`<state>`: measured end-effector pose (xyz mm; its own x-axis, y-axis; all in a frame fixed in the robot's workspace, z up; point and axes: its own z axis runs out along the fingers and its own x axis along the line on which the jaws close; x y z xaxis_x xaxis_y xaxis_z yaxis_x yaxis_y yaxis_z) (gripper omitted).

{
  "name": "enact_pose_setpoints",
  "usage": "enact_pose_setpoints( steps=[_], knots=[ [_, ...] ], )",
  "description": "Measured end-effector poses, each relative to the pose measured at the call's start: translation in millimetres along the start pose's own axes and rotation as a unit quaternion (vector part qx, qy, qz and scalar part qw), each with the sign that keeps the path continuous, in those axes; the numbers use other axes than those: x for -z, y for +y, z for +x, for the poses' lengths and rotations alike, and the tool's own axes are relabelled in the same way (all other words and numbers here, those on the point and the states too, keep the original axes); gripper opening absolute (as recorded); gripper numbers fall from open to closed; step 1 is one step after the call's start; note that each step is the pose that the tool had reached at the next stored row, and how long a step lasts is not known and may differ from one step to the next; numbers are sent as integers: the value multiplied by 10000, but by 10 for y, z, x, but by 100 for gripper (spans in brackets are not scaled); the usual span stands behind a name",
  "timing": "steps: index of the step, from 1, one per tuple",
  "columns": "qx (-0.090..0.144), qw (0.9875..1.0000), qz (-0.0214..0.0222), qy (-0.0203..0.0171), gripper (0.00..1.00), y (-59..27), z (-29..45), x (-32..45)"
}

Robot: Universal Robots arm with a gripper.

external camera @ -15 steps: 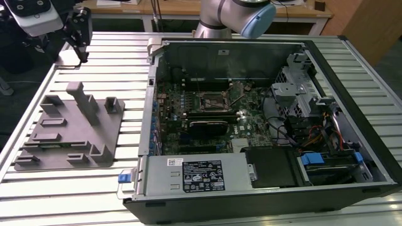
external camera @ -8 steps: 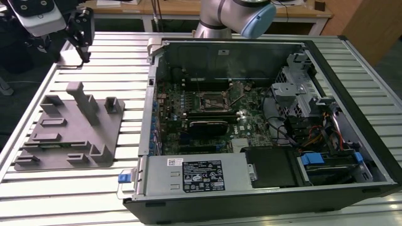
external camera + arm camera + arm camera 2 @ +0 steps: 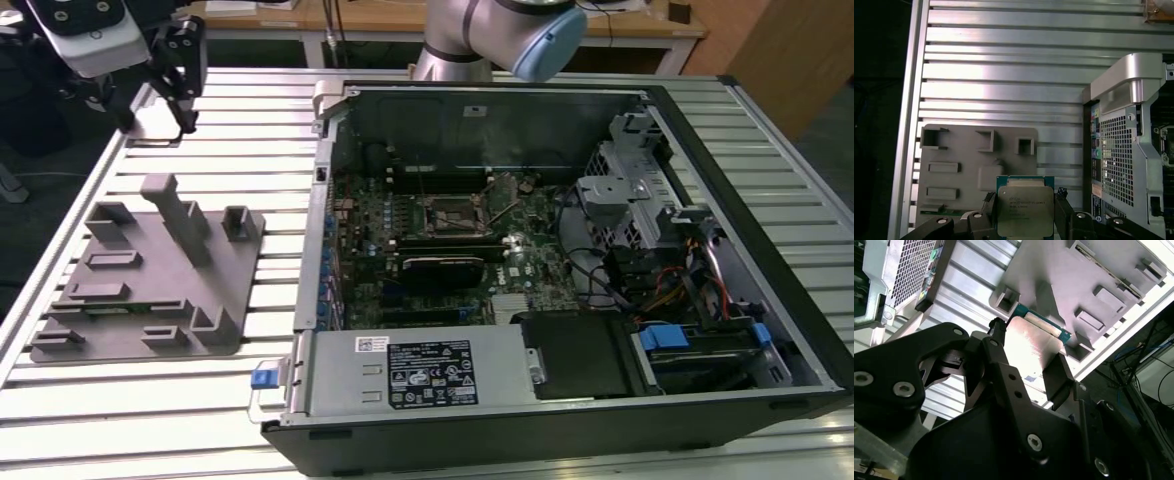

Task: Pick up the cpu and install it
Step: 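Pick up the cpu and move it towards the insertion slot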

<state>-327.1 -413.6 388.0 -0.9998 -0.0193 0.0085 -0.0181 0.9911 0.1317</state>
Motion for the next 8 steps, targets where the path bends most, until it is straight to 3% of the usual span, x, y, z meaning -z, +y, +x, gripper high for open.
enact_pose_setpoints(
  steps=[8],
  knots=[
    [-1,10000,0,3,55,0,-42,1]
  ],
)
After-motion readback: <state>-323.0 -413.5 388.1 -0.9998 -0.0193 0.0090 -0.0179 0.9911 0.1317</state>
